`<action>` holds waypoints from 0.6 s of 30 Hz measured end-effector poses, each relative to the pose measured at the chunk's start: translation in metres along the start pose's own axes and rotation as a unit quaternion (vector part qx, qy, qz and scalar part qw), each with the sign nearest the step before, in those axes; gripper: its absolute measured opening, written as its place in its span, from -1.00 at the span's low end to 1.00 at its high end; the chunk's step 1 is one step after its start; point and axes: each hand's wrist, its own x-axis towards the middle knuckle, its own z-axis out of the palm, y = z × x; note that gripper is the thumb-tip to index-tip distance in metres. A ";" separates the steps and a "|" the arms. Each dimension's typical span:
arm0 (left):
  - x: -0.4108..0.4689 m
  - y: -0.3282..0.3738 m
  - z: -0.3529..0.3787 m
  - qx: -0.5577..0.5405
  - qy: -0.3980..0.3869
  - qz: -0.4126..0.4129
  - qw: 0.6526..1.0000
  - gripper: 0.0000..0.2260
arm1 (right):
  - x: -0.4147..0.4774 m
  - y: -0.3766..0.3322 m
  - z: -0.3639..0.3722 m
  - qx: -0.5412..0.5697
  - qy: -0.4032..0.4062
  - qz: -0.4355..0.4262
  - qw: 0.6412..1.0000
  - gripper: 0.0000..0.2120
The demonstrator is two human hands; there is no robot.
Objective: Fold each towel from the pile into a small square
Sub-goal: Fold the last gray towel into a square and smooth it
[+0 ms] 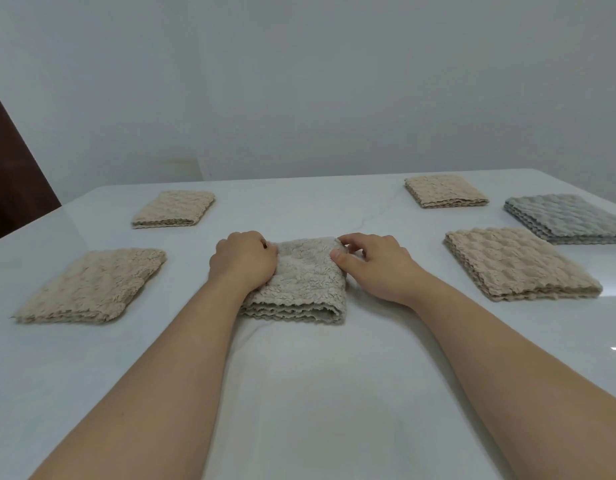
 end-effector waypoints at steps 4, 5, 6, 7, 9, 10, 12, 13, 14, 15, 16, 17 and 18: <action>0.000 0.002 -0.001 -0.046 -0.030 -0.011 0.998 -0.83 | -0.001 0.000 -0.002 -0.003 0.002 -0.006 1.000 -0.45; 0.000 0.002 -0.002 -0.067 -0.035 -0.012 0.997 -0.85 | 0.000 0.000 -0.003 0.000 0.004 -0.007 1.000 -0.53; -0.002 0.003 -0.004 -0.093 -0.038 -0.011 0.995 -0.88 | 0.000 0.000 -0.003 0.005 0.002 -0.008 1.000 -0.59; -0.003 0.004 -0.005 -0.121 -0.038 -0.003 0.992 -0.90 | 0.000 0.000 -0.003 0.015 -0.002 -0.007 1.000 -0.64; -0.007 0.008 -0.008 -0.164 -0.026 0.025 0.986 -0.93 | -0.001 -0.002 -0.004 0.057 -0.013 -0.005 0.998 -0.74; -0.009 0.011 -0.010 -0.190 -0.017 0.043 0.981 -0.93 | -0.001 -0.003 -0.005 0.087 -0.021 -0.004 0.996 -0.79; -0.016 0.017 -0.015 -0.258 -0.005 0.074 0.963 -0.92 | -0.003 -0.006 -0.009 0.149 -0.042 -0.006 0.988 -0.88; -0.019 0.019 -0.017 -0.290 -0.002 0.085 0.953 -0.87 | -0.004 -0.007 -0.011 0.175 -0.048 -0.009 0.983 -0.90; -0.020 0.020 -0.019 -0.319 0.001 0.091 0.943 -0.83 | -0.005 -0.009 -0.014 0.197 -0.051 -0.012 0.979 -0.92; -0.020 0.022 -0.022 -0.345 0.003 0.096 0.934 -0.79 | -0.006 -0.009 -0.017 0.221 -0.052 -0.017 0.974 -0.90; -0.021 0.022 -0.023 -0.367 0.002 0.099 0.925 -0.75 | -0.007 -0.009 -0.019 0.250 -0.056 -0.020 0.966 -0.86; -0.021 0.023 -0.025 -0.390 -0.001 0.101 0.915 -0.73 | -0.009 -0.010 -0.021 0.284 -0.066 -0.020 0.956 -0.81; -0.022 0.023 -0.026 -0.410 -0.005 0.102 0.906 -0.70 | -0.010 -0.011 -0.023 0.317 -0.078 -0.013 0.945 -0.75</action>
